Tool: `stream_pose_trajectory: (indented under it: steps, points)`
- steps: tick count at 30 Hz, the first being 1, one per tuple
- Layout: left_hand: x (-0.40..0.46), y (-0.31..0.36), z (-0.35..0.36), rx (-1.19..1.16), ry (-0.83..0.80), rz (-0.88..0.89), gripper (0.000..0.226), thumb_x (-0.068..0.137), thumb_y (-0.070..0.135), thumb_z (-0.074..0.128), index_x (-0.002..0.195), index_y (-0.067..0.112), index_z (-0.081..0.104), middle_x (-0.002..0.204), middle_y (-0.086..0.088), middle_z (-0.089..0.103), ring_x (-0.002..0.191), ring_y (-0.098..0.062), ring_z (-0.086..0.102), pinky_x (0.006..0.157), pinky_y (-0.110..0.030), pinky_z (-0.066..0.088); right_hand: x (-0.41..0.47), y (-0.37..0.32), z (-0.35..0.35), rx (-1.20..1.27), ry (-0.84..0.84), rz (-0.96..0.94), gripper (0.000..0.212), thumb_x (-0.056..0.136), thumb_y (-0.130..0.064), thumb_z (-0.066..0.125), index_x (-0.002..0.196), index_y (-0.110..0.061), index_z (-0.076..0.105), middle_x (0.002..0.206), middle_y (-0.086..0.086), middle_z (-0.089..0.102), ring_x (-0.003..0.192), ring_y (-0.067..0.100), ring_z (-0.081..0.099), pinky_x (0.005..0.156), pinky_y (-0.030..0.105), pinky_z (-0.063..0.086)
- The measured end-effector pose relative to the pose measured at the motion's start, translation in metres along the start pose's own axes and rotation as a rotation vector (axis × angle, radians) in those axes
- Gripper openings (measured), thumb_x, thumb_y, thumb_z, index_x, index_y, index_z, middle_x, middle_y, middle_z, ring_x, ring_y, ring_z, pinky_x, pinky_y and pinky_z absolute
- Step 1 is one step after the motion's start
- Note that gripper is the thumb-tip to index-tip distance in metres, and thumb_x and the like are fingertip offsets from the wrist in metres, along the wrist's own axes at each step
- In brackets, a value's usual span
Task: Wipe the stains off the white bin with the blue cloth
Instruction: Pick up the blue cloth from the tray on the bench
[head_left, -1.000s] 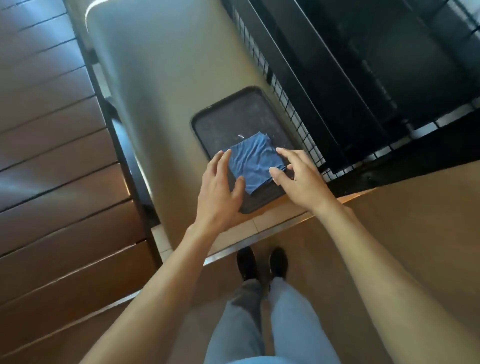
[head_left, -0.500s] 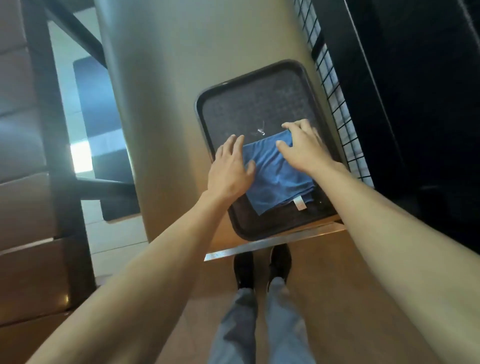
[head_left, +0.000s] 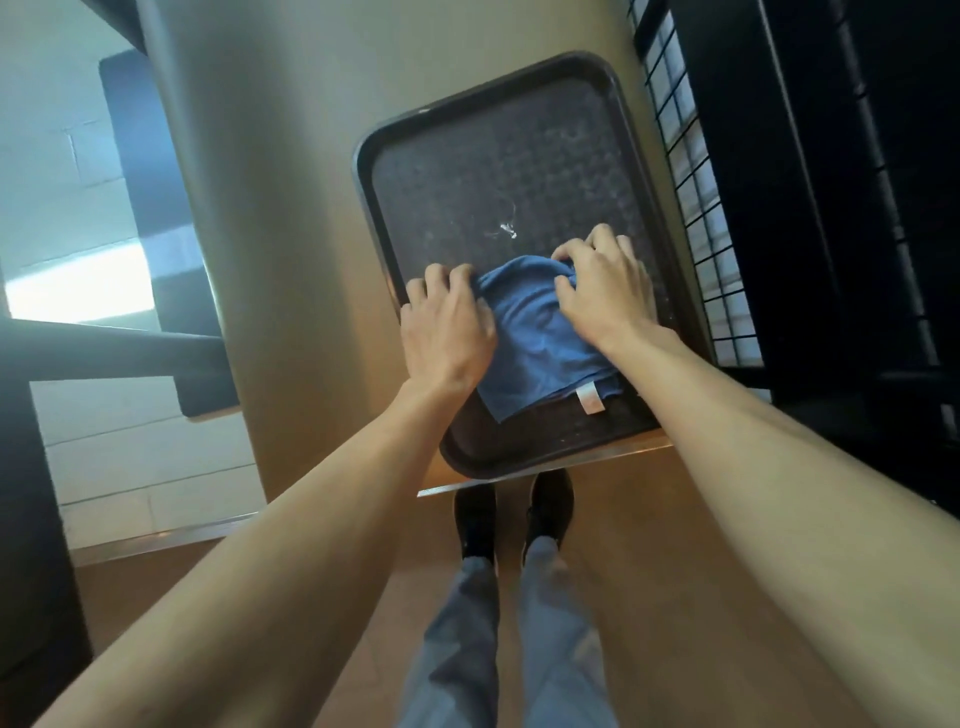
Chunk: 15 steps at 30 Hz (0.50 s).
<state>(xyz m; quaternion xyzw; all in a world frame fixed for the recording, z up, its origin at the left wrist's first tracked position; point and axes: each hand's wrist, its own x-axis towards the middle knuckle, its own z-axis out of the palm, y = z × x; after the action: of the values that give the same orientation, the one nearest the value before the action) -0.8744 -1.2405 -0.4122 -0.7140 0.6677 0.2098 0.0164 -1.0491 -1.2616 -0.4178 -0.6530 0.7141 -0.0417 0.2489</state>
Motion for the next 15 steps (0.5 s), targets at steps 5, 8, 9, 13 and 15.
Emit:
stream_pose_trajectory:
  steps: [5,8,9,13,15]
  points:
    - [-0.015,0.007,-0.016,-0.111,-0.022,-0.006,0.03,0.1,0.023,0.046,0.126,0.014,0.057,0.13,-0.01,0.047,0.116,-0.032,0.045,0.089,-0.046,0.049,-0.015,-0.004,-0.018,-0.006,-0.093,0.003,0.018,0.093,-0.017,0.057,0.11,-0.02,0.061,0.124,0.005,0.048,0.121,0.028,0.045,0.096,0.045,0.043]
    - [-0.026,0.01,-0.036,-0.189,-0.006,0.029,0.028,0.099,0.021,0.046,0.124,0.012,0.057,0.139,-0.009,0.042,0.118,-0.034,0.044,0.095,-0.047,0.047,-0.03,-0.007,-0.041,-0.009,-0.135,-0.025,0.013,0.093,-0.018,0.055,0.105,-0.023,0.057,0.111,-0.001,0.056,0.116,0.026,0.05,0.093,0.045,0.043]
    - [-0.031,0.01,-0.043,-0.21,-0.008,0.051,0.027,0.1,0.02,0.046,0.124,0.012,0.056,0.14,-0.008,0.042,0.118,-0.033,0.045,0.096,-0.047,0.046,-0.037,-0.009,-0.051,0.013,-0.142,-0.016,0.012,0.093,-0.018,0.055,0.103,-0.024,0.055,0.105,-0.003,0.056,0.109,0.026,0.054,0.089,0.044,0.045]
    - [-0.057,0.011,-0.074,-0.283,-0.068,0.14,0.024,0.103,0.019,0.04,0.125,0.014,0.05,0.125,-0.01,0.056,0.109,-0.032,0.051,0.093,-0.041,0.041,-0.068,-0.015,-0.093,0.192,-0.125,0.0,0.016,0.094,-0.014,0.054,0.101,-0.029,0.055,0.1,-0.005,0.059,0.09,0.02,0.06,0.072,0.038,0.052]
    - [-0.072,0.015,-0.095,-0.318,-0.075,0.168,0.023,0.105,0.021,0.039,0.124,0.015,0.049,0.121,-0.009,0.059,0.105,-0.03,0.053,0.089,-0.04,0.043,-0.083,-0.018,-0.114,0.288,-0.082,-0.019,0.019,0.095,-0.013,0.055,0.107,-0.027,0.059,0.108,-0.005,0.062,0.097,0.017,0.06,0.077,0.033,0.051]
